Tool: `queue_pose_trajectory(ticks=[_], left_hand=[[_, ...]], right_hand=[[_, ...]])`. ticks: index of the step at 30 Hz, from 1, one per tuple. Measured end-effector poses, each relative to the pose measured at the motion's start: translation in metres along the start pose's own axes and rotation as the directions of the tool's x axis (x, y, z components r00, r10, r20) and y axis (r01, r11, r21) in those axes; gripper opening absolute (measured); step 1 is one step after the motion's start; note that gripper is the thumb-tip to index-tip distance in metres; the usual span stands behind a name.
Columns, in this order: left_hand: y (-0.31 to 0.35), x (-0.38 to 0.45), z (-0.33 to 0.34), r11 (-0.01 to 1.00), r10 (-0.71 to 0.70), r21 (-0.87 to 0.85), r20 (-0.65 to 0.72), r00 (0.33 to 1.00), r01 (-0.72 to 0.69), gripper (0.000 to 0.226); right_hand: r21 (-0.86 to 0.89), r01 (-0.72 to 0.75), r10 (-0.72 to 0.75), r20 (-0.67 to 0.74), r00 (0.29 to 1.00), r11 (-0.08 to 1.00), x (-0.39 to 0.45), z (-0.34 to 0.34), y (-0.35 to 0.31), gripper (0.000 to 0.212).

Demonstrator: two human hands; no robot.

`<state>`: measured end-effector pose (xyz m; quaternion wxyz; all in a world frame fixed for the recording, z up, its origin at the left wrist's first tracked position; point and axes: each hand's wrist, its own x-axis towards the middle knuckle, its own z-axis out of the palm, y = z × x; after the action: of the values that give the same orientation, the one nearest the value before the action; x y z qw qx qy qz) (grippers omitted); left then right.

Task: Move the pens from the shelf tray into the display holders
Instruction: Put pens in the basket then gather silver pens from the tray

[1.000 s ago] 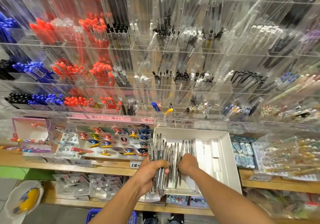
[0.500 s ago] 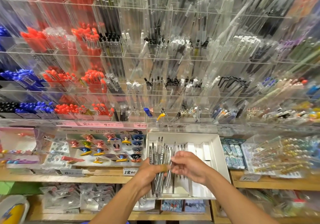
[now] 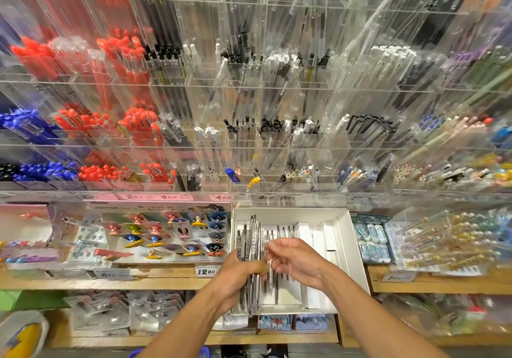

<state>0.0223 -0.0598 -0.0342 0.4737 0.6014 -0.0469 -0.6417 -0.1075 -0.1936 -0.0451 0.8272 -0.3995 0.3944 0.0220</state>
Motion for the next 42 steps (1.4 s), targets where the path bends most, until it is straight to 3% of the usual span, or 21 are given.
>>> queue_pose_trajectory(ticks=[2,4,5,7,11,15,22,28,32,35,38,42], left_hand=[[0.0,-0.002,-0.003,0.998,-0.036,-0.046,0.006,0.999,0.036,0.076],[0.0,-0.004,-0.009,0.992,-0.078,-0.103,-0.015,0.997,0.076,0.096],[0.0,-0.005,-0.011,0.991,-0.083,-0.112,-0.03,0.996,0.079,0.112],[0.001,-0.007,-0.013,0.993,-0.074,-0.1,-0.045,0.996,0.069,0.141],[-0.001,-0.005,-0.016,0.991,-0.065,-0.115,-0.027,0.998,0.062,0.149],[-0.001,-0.003,-0.017,0.994,-0.056,-0.096,-0.04,0.998,0.052,0.154],[-0.007,-0.001,-0.018,0.995,-0.023,-0.103,-0.03,0.999,0.02,0.155],[-0.006,-0.005,-0.02,0.995,-0.023,-0.103,-0.058,0.998,0.017,0.136],[-0.004,-0.009,-0.024,0.993,-0.022,-0.116,-0.098,0.995,0.01,0.136],[-0.002,-0.011,-0.028,0.99,-0.035,-0.141,-0.105,0.994,0.02,0.122],[-0.003,-0.014,-0.03,0.981,-0.037,-0.191,-0.083,0.996,0.02,0.109],[-0.003,-0.017,-0.033,0.97,-0.038,-0.243,-0.058,0.998,0.022,0.084]], right_hand=[[-0.191,-0.042,-0.008,-0.254,0.967,0.981,0.017,-0.016,0.006,0.021],[-0.584,-0.187,-0.164,-0.495,0.854,0.79,0.033,-0.029,0.014,0.019],[-0.714,-0.268,-0.233,-0.52,0.821,0.647,0.038,-0.032,0.016,0.021],[-0.813,-0.372,-0.267,-0.519,0.812,0.447,0.047,-0.031,0.022,0.029],[-0.832,-0.474,-0.269,-0.545,0.794,0.288,0.065,-0.026,0.031,0.014],[-0.795,-0.524,-0.234,-0.596,0.768,0.305,0.074,-0.019,0.033,0.023],[-0.713,-0.566,-0.157,-0.668,0.727,0.413,0.083,-0.016,0.022,0.018],[-0.716,-0.546,-0.079,-0.634,0.769,0.435,0.084,-0.014,0.033,0.027],[-0.69,-0.493,-0.106,-0.631,0.769,0.53,0.079,-0.023,0.035,0.025],[-0.684,-0.429,-0.127,-0.603,0.787,0.59,0.07,-0.026,0.034,0.017],[-0.708,-0.328,-0.178,-0.54,0.823,0.626,0.06,-0.03,0.031,0.028],[-0.73,-0.223,-0.233,-0.467,0.853,0.645,0.045,-0.031,0.025,0.012]])
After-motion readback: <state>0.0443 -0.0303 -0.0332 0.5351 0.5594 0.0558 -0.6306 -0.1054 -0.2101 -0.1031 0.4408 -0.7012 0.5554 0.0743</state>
